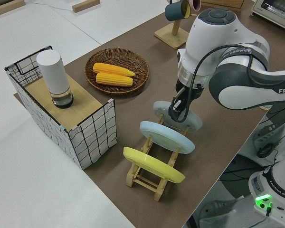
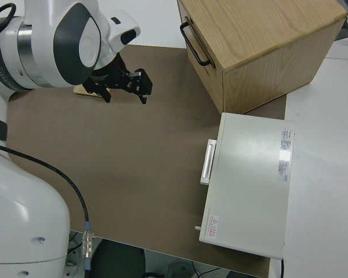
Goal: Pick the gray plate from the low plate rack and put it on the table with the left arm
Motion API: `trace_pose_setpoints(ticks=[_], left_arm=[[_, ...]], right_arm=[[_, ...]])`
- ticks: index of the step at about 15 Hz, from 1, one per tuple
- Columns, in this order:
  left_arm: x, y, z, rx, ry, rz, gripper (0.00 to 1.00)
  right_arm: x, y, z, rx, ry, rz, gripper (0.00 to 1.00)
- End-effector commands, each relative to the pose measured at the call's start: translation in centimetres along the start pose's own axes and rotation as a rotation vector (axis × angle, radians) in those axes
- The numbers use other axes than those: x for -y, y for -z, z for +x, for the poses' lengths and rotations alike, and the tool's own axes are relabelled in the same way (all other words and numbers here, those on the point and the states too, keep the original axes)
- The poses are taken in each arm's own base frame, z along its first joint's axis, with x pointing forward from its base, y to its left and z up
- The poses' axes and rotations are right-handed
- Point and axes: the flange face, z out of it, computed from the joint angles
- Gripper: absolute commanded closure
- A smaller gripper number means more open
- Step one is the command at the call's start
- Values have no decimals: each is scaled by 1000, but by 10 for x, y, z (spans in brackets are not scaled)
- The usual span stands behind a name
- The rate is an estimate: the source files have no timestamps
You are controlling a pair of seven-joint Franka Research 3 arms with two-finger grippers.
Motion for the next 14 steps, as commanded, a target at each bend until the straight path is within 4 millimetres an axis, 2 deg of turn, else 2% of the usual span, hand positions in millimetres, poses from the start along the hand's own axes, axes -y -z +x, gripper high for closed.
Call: trace_pose_setpoints(ticks=[1, 2, 7, 9, 14], left_arm=[[-2, -1, -8, -14, -15, 14, 897], [-2, -1, -8, -14, -17, 14, 987], [-5, 0, -7, -11, -26, 14, 1000], [-8, 12, -6, -22, -29, 16, 1000], [-17, 59, -2, -12, -33, 25, 1000]], right_arm=[[1, 3, -3, 6, 2, 6, 11], [0, 3, -3, 6, 1, 7, 13], [0, 3, -3, 6, 1, 7, 13], [1, 3, -3, 6, 2, 6, 11], [0, 3, -3, 6, -1, 7, 11]])
